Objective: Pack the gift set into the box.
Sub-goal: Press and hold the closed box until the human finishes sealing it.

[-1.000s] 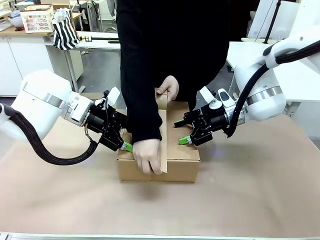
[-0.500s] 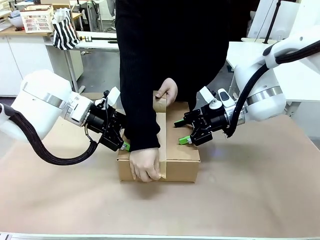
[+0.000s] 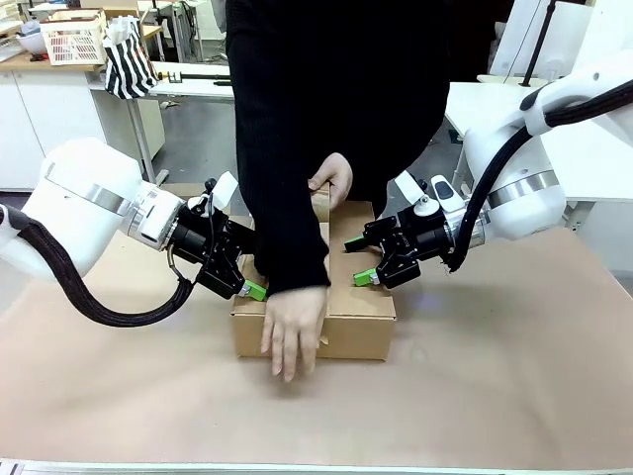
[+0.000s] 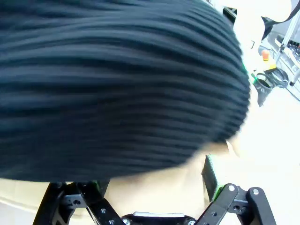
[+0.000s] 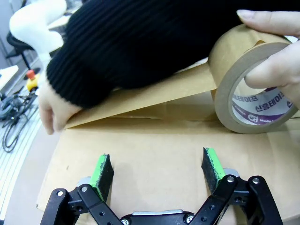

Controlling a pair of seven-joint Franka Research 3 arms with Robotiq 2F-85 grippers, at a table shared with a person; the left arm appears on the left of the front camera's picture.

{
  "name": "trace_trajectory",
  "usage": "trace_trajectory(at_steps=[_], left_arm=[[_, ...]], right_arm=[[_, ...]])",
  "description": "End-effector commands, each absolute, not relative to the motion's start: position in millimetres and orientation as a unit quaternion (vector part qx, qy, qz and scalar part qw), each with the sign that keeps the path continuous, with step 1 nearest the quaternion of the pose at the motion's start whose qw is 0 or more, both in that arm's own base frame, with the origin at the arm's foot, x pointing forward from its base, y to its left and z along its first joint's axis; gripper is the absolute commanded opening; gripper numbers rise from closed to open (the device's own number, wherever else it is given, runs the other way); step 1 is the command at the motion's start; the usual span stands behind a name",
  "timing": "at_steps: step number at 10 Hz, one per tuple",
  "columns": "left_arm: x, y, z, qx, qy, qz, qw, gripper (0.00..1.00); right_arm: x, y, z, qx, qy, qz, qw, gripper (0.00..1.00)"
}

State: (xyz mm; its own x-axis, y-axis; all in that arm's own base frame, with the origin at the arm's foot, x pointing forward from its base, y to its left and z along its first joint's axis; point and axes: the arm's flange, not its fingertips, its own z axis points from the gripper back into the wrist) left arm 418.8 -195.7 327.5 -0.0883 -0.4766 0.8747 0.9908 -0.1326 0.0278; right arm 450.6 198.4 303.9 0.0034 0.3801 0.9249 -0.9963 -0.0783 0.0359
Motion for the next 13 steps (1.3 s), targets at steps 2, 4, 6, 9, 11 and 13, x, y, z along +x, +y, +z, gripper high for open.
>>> trace_trajectory(at_steps=[2,4,6,9,11,13], left_arm=[[417.5,-195.4,325.7,-0.376,-0.34,-0.651,0.565,1.0],[417.5,-195.4,325.7,-0.376,-0.34,-0.651,0.565,1.0],[417.5,-195.4,325.7,-0.376,-0.34,-0.651,0.565,1.0],[417.5,-195.4,325.7,-0.376,-0.34,-0.651,0.565,1.0],[417.5,-195.4,325.7,-0.376,-0.34,-0.651,0.565,1.0],[417.5,-195.4,325.7,-0.376,-0.34,-0.651,0.565,1.0]], right_arm=[[450.4,199.1,302.7,0.418,-0.366,0.603,0.571,1.0],[450.4,199.1,302.7,0.418,-0.366,0.603,0.571,1.0],[450.4,199.1,302.7,0.418,-0.366,0.603,0.571,1.0],[450.4,199.1,302.7,0.418,-0.366,0.603,0.571,1.0],[450.4,199.1,302.7,0.418,-0.366,0.603,0.571,1.0],[450.4,199.1,302.7,0.418,-0.366,0.603,0.571,1.0]])
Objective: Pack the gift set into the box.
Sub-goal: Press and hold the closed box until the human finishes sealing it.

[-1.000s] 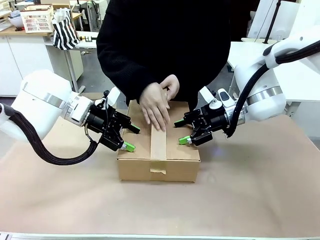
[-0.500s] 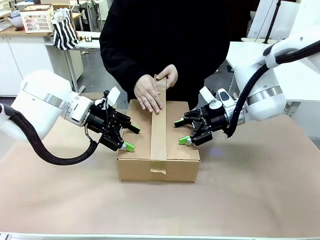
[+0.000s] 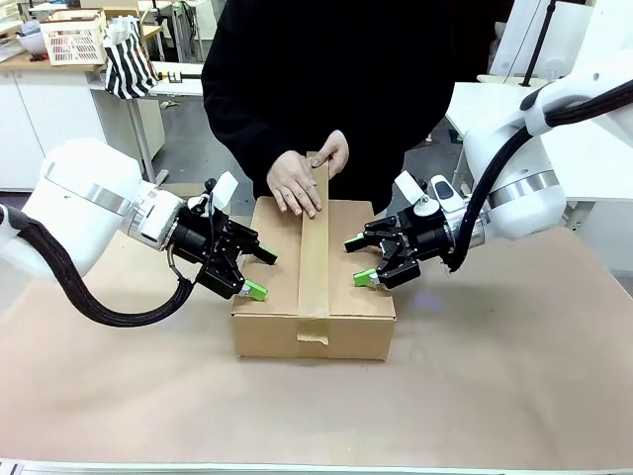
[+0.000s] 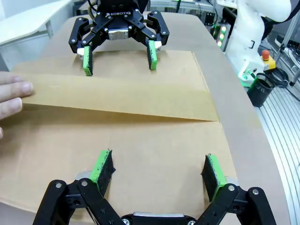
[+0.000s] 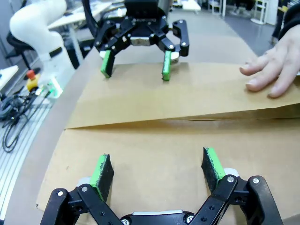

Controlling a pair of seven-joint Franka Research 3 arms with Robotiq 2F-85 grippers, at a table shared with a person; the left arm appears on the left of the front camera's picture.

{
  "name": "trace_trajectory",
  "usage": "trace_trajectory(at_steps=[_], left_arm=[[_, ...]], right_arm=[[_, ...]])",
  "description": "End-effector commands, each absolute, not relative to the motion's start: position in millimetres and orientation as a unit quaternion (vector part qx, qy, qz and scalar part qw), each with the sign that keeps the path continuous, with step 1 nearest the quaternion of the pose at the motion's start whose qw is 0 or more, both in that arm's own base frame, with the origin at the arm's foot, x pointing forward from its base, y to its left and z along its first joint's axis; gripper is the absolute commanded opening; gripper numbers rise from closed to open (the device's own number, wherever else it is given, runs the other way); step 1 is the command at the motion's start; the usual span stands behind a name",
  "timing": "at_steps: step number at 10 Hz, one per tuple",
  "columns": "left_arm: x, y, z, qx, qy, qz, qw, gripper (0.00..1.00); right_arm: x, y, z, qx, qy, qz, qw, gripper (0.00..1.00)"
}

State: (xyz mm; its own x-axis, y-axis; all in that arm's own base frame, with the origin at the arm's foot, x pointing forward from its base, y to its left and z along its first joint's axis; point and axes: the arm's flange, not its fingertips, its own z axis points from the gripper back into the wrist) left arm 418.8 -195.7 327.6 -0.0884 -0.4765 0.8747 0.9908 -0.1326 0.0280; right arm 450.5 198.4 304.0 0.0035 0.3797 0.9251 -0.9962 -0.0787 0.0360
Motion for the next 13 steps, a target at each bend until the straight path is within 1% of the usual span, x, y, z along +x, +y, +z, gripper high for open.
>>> trace_trajectory(at_steps=[1,13], left_arm=[[417.5,-195.4,325.7,-0.376,-0.34,-0.651,0.565,1.0],[417.5,-195.4,325.7,-0.376,-0.34,-0.651,0.565,1.0]], right_arm=[[450.4,199.1,302.7,0.418,-0.366,0.603,0.571,1.0],[450.4,199.1,302.7,0.418,-0.366,0.603,0.571,1.0]])
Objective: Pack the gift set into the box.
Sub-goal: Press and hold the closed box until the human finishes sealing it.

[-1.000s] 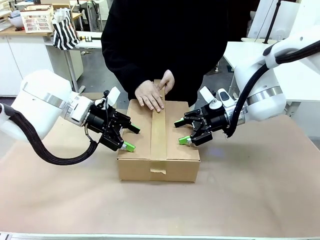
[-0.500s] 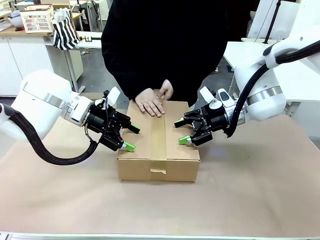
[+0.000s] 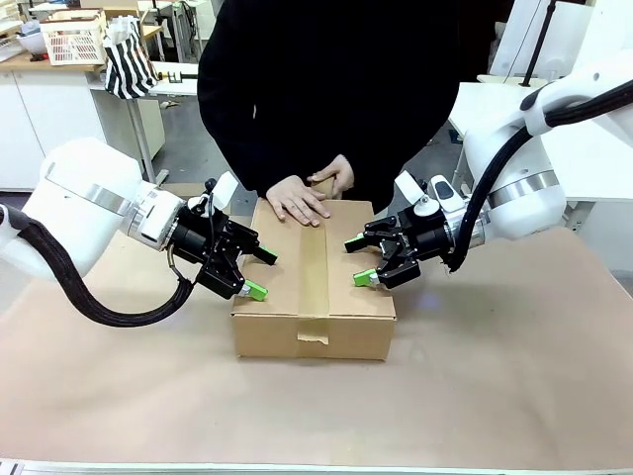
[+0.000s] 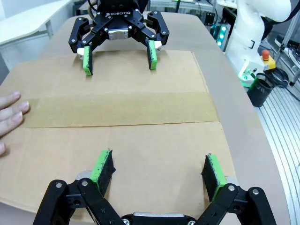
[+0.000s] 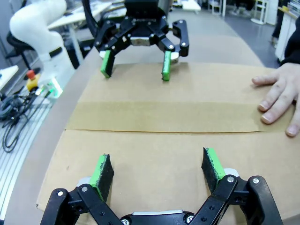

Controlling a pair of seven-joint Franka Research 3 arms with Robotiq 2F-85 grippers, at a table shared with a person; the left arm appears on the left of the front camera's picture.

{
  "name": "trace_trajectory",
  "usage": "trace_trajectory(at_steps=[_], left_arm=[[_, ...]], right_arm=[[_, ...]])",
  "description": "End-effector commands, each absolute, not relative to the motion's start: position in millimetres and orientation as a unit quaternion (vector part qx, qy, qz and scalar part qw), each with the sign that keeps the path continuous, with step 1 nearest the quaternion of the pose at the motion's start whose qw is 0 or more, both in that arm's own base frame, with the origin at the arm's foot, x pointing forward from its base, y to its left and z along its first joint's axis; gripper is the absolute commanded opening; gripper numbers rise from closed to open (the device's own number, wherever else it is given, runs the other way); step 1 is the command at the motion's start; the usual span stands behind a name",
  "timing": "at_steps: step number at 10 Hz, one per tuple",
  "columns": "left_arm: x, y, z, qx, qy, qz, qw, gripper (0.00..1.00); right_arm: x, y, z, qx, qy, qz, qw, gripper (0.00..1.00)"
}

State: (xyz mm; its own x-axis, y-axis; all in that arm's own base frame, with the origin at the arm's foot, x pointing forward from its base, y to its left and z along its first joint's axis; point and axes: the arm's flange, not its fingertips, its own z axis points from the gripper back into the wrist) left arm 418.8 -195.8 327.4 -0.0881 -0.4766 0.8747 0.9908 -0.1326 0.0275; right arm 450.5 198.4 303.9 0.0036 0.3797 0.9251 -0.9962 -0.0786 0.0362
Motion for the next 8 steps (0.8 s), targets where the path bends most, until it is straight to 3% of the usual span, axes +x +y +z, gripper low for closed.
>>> trace_trajectory(at_steps=[1,8], left_arm=[[417.5,-195.4,325.7,-0.376,-0.34,-0.651,0.565,1.0],[417.5,-195.4,325.7,-0.376,-0.34,-0.651,0.565,1.0]], right_arm=[[450.4,199.1,302.7,0.418,-0.366,0.603,0.571,1.0],[450.4,199.1,302.7,0.418,-0.366,0.603,0.571,1.0]])
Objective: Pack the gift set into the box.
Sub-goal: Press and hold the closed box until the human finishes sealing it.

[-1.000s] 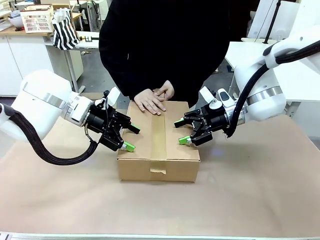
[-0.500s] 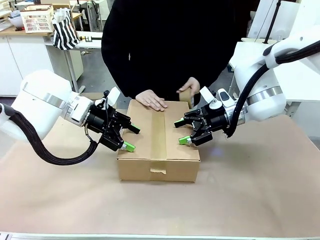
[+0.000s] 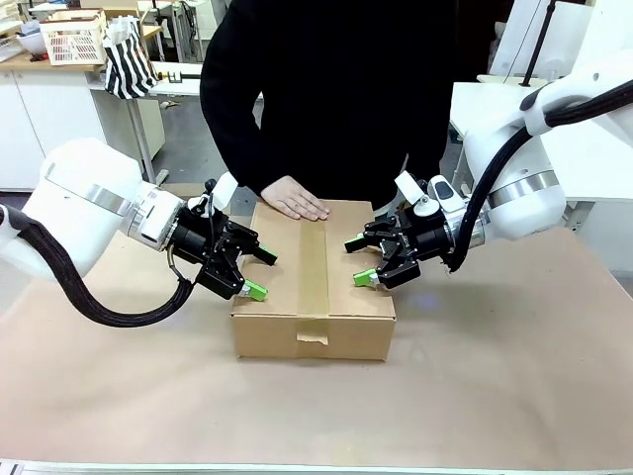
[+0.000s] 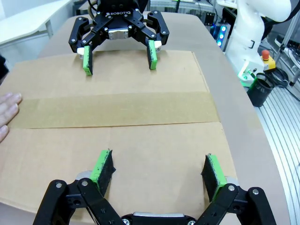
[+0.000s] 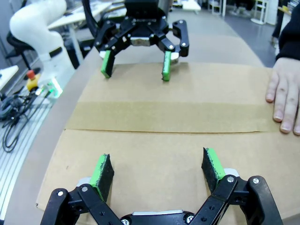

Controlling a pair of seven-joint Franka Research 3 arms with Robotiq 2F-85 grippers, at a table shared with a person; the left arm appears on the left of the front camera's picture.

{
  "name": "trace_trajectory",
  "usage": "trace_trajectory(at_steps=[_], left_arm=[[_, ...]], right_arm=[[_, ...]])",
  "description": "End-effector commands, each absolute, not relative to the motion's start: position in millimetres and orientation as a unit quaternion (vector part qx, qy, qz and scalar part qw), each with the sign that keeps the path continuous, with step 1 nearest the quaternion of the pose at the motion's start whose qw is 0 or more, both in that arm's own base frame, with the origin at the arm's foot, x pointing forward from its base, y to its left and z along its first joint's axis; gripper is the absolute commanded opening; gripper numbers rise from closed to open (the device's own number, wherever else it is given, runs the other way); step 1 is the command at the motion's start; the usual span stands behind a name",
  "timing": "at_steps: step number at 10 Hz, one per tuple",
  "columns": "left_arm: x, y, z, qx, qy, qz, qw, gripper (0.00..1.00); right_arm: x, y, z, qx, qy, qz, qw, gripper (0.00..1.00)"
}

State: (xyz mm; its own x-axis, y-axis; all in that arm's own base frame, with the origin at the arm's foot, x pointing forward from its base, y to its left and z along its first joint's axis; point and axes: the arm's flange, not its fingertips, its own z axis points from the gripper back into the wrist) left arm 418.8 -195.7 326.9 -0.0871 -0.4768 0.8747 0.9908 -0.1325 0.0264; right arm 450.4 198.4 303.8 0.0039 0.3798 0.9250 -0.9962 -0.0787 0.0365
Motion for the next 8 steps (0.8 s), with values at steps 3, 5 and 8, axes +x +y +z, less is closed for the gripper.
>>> trace_trajectory(at_steps=[3,5,8], left_arm=[[417.5,-195.4,325.7,-0.376,-0.34,-0.651,0.565,1.0],[417.5,-195.4,325.7,-0.376,-0.34,-0.651,0.565,1.0],[417.5,-195.4,325.7,-0.376,-0.34,-0.651,0.565,1.0]], right_arm=[[450.4,199.1,302.7,0.418,-0.366,0.603,0.571,1.0],[450.4,199.1,302.7,0.418,-0.366,0.603,0.571,1.0],[450.4,199.1,302.7,0.418,-0.366,0.603,0.571,1.0]])
